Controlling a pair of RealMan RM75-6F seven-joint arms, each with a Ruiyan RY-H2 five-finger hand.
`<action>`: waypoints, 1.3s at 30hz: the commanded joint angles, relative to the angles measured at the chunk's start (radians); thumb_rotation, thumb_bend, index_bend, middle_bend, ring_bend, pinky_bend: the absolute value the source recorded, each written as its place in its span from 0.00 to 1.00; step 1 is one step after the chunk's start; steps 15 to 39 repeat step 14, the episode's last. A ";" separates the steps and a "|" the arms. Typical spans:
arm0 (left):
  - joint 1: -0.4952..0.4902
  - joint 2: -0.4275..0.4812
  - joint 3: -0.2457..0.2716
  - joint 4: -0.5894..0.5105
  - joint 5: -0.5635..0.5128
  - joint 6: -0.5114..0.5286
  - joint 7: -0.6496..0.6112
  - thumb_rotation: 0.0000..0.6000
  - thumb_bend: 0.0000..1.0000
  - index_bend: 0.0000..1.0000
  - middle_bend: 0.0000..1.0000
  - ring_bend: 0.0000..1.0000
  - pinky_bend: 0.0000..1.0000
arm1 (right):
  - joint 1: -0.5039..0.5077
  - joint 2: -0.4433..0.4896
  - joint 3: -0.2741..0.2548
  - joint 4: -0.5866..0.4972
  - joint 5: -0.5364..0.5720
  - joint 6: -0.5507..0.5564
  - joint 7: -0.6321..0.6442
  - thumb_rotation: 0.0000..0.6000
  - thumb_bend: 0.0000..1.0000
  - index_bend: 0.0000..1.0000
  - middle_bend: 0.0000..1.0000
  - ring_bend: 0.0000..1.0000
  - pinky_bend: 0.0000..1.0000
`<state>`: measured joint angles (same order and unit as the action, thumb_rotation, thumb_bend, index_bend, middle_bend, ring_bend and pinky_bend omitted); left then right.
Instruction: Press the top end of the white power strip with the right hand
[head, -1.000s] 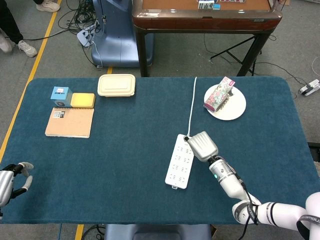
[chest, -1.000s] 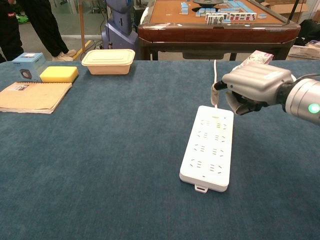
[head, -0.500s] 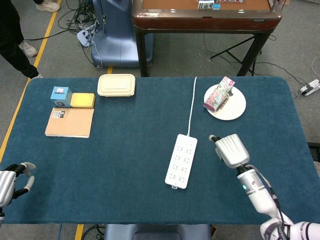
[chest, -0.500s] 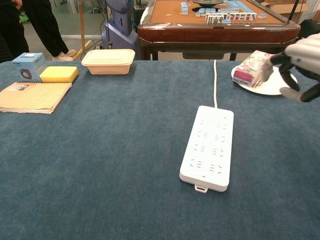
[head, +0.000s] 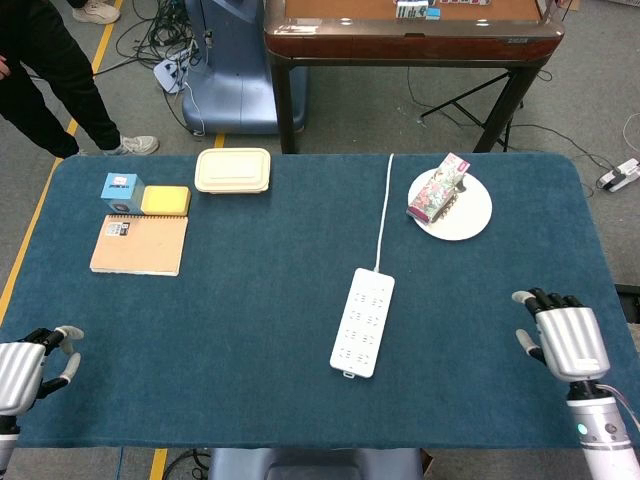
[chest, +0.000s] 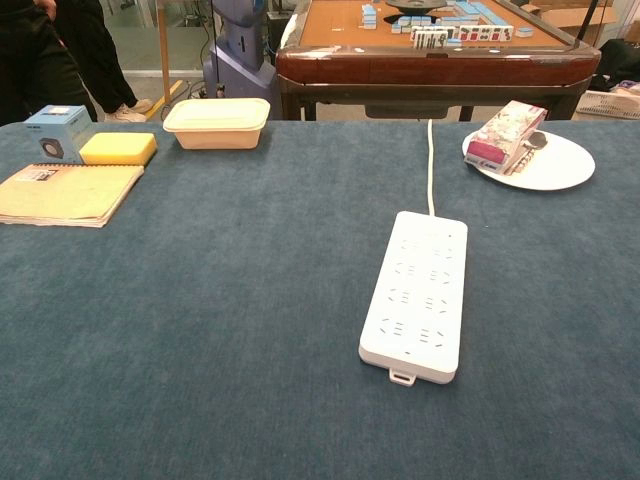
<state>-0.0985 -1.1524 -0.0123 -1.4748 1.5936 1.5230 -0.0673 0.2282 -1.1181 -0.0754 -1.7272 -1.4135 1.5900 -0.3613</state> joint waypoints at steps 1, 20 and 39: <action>-0.001 -0.001 0.001 -0.002 0.003 0.001 0.001 1.00 0.41 0.50 0.56 0.47 0.68 | -0.062 -0.018 0.005 0.066 0.017 0.038 0.080 1.00 0.20 0.35 0.37 0.42 0.47; -0.017 -0.017 0.007 -0.001 0.022 -0.011 0.008 1.00 0.41 0.50 0.56 0.47 0.68 | -0.116 0.018 0.045 0.111 0.007 0.010 0.217 1.00 0.20 0.35 0.36 0.41 0.47; -0.017 -0.017 0.007 -0.001 0.022 -0.011 0.008 1.00 0.41 0.50 0.56 0.47 0.68 | -0.116 0.018 0.045 0.111 0.007 0.010 0.217 1.00 0.20 0.35 0.36 0.41 0.47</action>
